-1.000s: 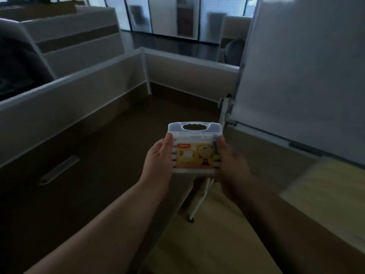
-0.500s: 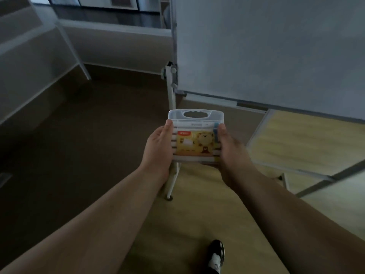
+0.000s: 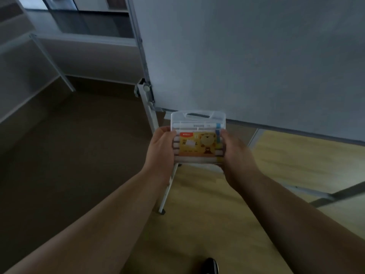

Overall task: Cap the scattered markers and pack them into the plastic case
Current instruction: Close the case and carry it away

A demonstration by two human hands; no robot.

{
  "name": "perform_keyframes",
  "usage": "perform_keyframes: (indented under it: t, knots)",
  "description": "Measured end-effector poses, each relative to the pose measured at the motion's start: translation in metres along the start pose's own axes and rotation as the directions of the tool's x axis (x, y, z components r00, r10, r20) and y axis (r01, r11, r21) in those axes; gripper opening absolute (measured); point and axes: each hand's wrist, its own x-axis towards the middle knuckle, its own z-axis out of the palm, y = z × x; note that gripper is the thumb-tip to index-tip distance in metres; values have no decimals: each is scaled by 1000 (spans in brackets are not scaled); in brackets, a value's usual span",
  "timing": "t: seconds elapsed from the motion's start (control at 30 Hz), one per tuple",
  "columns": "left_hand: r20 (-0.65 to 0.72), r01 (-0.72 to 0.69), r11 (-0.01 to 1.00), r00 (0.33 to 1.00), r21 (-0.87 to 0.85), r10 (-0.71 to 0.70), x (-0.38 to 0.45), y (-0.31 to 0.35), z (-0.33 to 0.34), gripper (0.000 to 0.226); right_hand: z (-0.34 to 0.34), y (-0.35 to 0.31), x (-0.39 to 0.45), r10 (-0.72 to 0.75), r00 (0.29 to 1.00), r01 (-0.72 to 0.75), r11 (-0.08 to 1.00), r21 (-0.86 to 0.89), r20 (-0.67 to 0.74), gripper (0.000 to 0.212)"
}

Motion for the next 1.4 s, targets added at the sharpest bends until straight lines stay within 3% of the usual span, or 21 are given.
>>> perform_keyframes:
  t: [0.27, 0.43, 0.77, 1.4]
  knots:
    - [75, -123, 973, 991, 198, 110, 63, 33, 10, 17, -15, -35, 58, -152, 988, 144, 969, -201, -29, 29]
    - [151, -259, 864, 965, 431, 214, 98, 42, 6, 15, -13, -43, 83, -226, 974, 206, 931, -302, -32, 32]
    - [241, -392, 707, 920, 588, 310, 148, 48, 0, 19, 1, -40, 106, -349, 927, 261, 862, -435, -137, 19]
    - [220, -392, 704, 919, 593, 327, 179, 24, -5, 21, 16, -17, 126, -433, 886, 294, 801, -522, -166, 19]
